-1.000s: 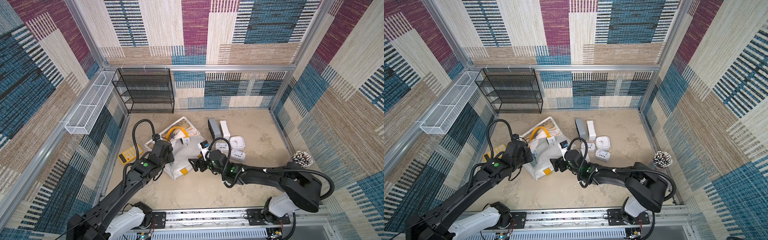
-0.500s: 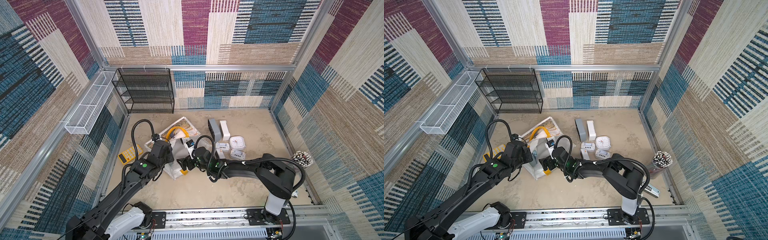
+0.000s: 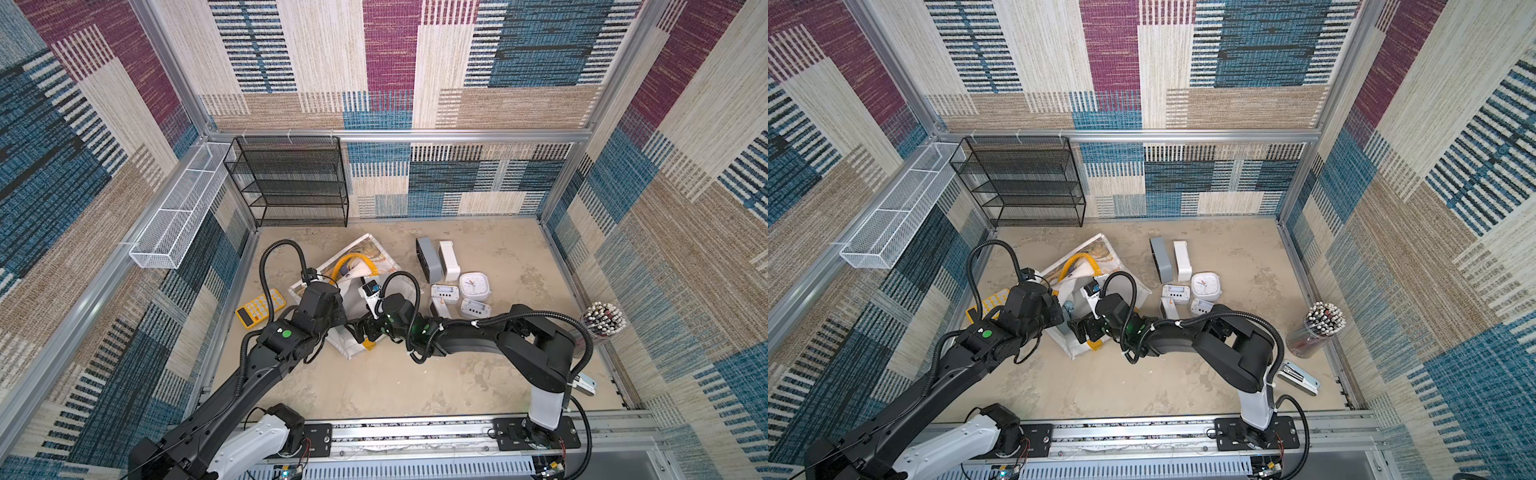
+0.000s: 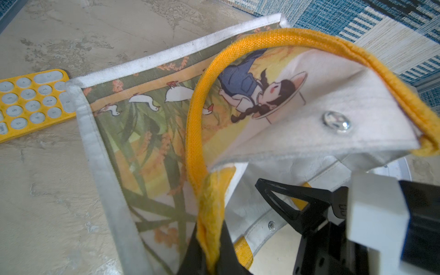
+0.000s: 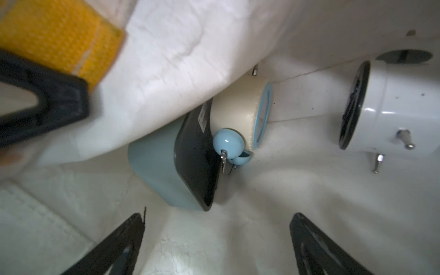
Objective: Take the alarm clock out of the canvas bag
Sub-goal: Pick up the alarm from the canvas bag.
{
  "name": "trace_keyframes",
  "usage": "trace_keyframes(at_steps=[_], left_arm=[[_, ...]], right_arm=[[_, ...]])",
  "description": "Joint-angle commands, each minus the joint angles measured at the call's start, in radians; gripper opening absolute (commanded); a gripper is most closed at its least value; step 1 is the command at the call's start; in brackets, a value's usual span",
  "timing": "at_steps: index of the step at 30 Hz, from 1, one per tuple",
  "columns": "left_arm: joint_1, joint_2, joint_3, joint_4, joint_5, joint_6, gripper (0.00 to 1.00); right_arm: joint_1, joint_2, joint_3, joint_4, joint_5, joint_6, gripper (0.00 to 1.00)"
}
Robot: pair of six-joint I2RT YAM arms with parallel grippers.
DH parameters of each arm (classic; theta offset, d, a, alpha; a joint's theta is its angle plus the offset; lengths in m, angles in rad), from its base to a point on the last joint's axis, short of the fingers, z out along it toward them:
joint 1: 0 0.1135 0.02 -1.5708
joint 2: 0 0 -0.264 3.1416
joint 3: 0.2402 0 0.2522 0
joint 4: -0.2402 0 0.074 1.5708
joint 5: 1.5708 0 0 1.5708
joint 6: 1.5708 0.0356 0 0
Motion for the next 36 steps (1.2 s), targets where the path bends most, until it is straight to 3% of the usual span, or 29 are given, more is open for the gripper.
trace_keyframes(at_steps=[1,26,36], left_arm=[[0.0,-0.005,-0.005,0.014,-0.007,-0.021,0.0],[-0.001,-0.026,-0.031,0.089,0.043,-0.108,0.0],[-0.001,-0.03,-0.033,0.103,0.061,-0.126,0.0]], right_arm=[[0.003,0.018,0.025,0.044,-0.045,-0.01,0.99],[0.008,0.143,0.16,0.056,-0.135,-0.017,1.0],[0.01,0.192,0.246,-0.054,-0.065,-0.027,0.99]])
